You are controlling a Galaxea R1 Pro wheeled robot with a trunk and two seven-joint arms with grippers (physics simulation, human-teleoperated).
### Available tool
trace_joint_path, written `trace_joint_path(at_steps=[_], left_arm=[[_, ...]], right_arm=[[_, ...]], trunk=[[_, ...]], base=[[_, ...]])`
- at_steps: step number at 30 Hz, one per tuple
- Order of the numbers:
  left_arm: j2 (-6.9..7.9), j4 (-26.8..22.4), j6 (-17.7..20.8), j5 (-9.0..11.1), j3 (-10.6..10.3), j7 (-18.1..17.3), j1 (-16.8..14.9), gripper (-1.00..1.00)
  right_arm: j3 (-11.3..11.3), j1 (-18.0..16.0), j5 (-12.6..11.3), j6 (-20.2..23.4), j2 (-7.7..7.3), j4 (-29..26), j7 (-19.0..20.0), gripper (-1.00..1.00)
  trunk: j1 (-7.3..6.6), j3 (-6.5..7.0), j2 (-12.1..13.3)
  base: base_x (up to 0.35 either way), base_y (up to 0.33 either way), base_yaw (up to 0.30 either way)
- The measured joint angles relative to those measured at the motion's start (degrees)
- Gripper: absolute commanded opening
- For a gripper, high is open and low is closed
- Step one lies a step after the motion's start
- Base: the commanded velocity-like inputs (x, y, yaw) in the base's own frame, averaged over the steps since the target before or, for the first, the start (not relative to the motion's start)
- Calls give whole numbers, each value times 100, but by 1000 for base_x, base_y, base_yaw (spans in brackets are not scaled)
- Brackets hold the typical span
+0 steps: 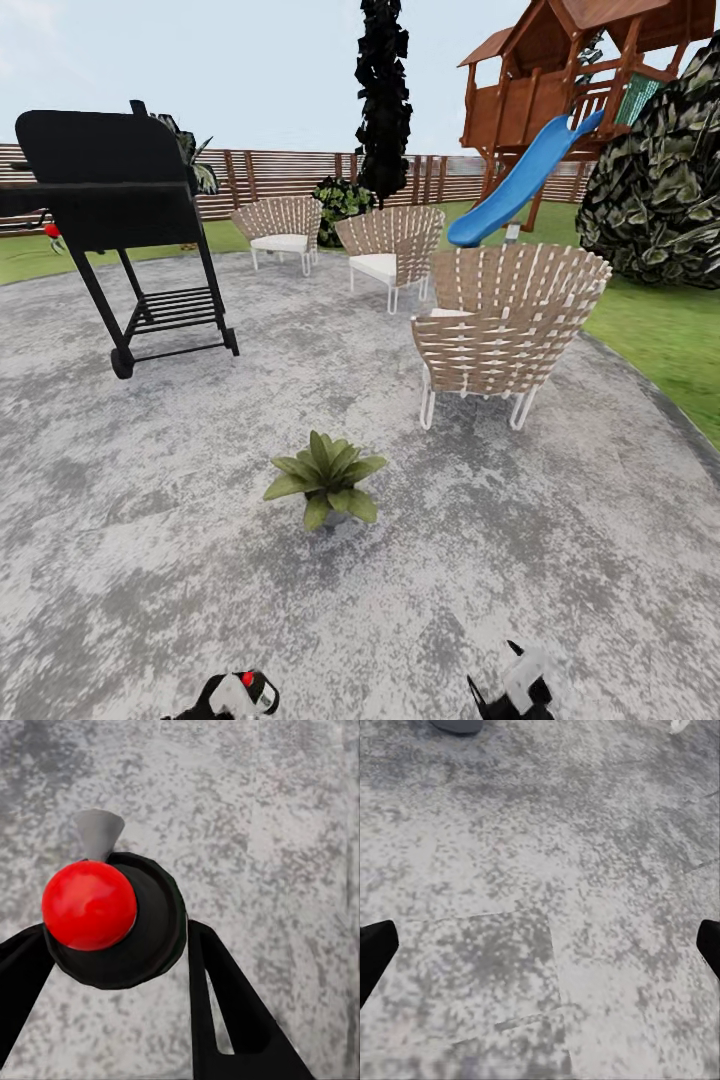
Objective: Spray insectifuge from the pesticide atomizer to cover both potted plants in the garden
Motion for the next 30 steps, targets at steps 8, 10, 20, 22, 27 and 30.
trace_joint_path(at_steps=[8, 10, 20, 22, 27, 30], left_arm=[[-70, -34, 687, -1996, -12, -1884, -1026, -100], [-83, -44, 705, -2233, -13, -2224, -1181, -100], [-92, -62, 735, -2603, -19, -2501, -1288, -100], [-119, -68, 738, -2633, -17, -2500, -1289, -100], [-280, -146, 742, -2654, -20, -2495, -1290, -100], [-467, -244, 738, -2656, -26, -2492, -1290, -100]], right_arm=[[112, -471, 2030, 1753, 40, -1230, 2770, 100], [113, -674, 2080, 1792, 81, -1353, 3454, 100], [125, -866, 2119, 1823, 646, -1407, 3931, 100], [126, -867, 2131, 1824, 745, -1406, 3939, -100], [126, -873, 2135, 1822, 907, -1416, 4056, -100], [131, -887, 2141, 1822, 1077, -1443, 4131, -100]], trunk=[[0, 0, 0], [0, 0, 0], [0, -1, 0], [0, -1, 0], [0, -1, 0], [0, -1, 0]], base=[[0, 0, 0], [0, 0, 0], [0, 0, 0], [0, 0, 0], [0, 0, 0], [0, 0, 0]])
